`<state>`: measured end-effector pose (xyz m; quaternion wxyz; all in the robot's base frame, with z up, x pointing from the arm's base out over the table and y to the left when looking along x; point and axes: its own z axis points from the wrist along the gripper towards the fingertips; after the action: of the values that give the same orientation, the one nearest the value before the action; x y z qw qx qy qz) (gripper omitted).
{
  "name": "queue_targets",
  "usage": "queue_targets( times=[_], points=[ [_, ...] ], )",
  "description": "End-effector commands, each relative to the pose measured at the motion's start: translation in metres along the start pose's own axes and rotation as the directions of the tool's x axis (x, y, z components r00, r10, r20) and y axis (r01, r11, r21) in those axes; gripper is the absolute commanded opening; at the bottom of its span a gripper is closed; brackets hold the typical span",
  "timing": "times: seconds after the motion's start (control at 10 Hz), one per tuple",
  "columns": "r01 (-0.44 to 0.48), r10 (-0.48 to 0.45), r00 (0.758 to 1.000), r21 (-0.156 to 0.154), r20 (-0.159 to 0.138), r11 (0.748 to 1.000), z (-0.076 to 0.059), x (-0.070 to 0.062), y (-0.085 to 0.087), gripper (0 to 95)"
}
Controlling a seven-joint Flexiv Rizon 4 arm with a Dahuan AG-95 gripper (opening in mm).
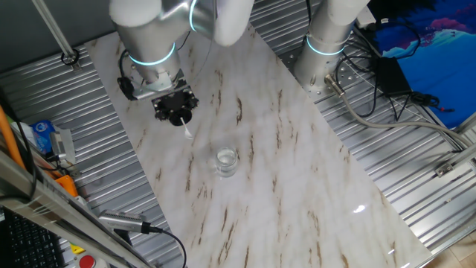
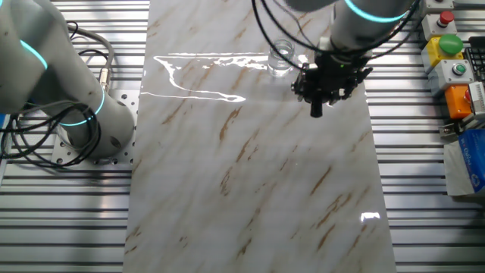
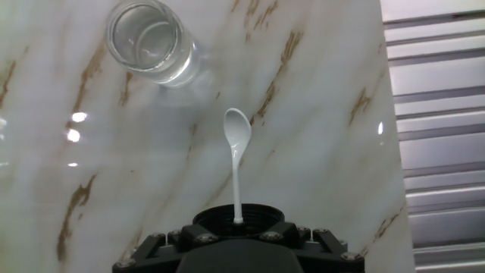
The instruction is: Screw the lid onto the jar
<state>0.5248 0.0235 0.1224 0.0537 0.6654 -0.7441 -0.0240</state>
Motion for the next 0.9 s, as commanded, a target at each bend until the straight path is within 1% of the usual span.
queue_targets(
  times=[0.1,0.2,0.3,0.5,0.9],
  points=[
    [-0.057,0.054,0.995,-0.036,-0.079,0.998,-0.006,-0.003,0.012,0.0],
    [-0.077,0.073,0.992,-0.039,-0.1,0.996,-0.008,-0.004,0.015,0.0],
    [-0.096,0.091,0.987,-0.037,-0.133,0.995,-0.01,-0.007,0.02,0.0],
    [-0.114,0.107,0.977,-0.027,-0.184,0.993,-0.016,-0.015,0.03,0.0],
    [-0.095,0.089,0.98,-0.028,-0.179,0.995,-0.018,-0.02,0.036,0.0]
  ],
)
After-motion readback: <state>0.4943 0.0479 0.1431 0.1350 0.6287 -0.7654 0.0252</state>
